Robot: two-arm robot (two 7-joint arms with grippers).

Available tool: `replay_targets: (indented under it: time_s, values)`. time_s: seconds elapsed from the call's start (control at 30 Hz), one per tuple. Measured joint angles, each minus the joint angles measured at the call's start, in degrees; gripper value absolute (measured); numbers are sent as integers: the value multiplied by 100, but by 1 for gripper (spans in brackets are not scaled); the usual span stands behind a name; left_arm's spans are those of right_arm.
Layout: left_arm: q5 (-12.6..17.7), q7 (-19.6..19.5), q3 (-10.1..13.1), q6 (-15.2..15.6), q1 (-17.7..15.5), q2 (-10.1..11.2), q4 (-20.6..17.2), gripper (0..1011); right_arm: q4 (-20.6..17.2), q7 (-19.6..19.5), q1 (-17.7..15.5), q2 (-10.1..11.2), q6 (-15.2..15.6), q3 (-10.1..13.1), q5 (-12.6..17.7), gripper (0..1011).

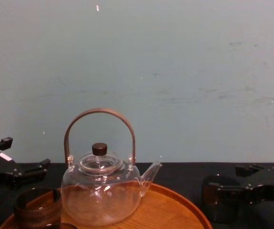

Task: Pick up the glass from the table and place it on the tray.

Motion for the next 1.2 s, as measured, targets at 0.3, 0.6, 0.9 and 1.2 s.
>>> replay_targets:
  time_s: [0.3, 0.6, 0.9, 1.2]
  values:
    - [0, 0, 0, 0, 0, 0, 0, 1001, 318, 91, 181, -116, -73, -75, -11, 1003]
    - [0, 0, 0, 0, 0, 0, 0, 1001, 483, 125, 243, -167, -97, -101, -11, 1002]
    - [0, 0, 0, 0, 0, 0, 0, 1001, 592, 162, 254, -192, -101, -113, 8, 1002]
    - [0, 0, 0, 0, 0, 0, 0, 1001, 623, 176, 245, -191, -104, -113, 23, 1003]
